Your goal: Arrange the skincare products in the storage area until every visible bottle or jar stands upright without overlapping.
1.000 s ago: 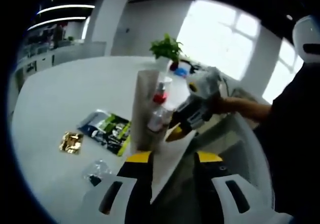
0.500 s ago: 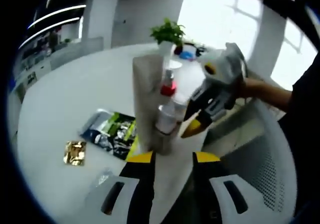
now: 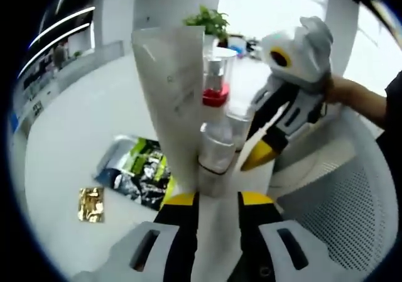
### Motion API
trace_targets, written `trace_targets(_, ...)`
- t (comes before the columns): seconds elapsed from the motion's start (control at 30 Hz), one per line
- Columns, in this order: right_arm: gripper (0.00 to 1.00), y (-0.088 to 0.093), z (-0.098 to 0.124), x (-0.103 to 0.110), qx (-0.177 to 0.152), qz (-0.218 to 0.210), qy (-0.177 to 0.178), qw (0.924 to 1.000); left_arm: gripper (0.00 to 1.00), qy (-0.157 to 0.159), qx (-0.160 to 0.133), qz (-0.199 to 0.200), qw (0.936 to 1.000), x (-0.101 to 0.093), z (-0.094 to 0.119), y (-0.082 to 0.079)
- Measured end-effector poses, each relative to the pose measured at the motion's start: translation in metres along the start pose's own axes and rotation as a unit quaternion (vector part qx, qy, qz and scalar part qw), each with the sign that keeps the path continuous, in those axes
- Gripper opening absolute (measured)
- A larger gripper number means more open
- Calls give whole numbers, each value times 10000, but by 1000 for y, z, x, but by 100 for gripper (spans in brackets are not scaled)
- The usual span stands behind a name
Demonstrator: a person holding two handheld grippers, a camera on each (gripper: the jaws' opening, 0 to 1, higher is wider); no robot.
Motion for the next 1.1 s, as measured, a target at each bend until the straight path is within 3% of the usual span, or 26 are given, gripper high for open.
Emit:
trace_targets(0.23,20,-1,-2,1,-34,-50,40,10000,16,-55,138,92,9998,3,-10,6)
trace_targets(0.57,19,-1,-3,-2,-83,-143,75,9998,8,-83,-4,472,9989,4,-15,6)
trace_targets(1.1,16,0,-3,-5,-64,-129,157,9998,6,-111,-1,531,9985,4,-16,5)
Point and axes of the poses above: the point that each gripper's makers call its tool centre point, and the gripper's own axes: z roughly backward along the fingers, x roughly to its left, y roughly out of its underside, the point moved 2 cm from there along z, roughly backward along the fingers, and after that the axes turned 5 degrees about -z, right-handed, at the moved point
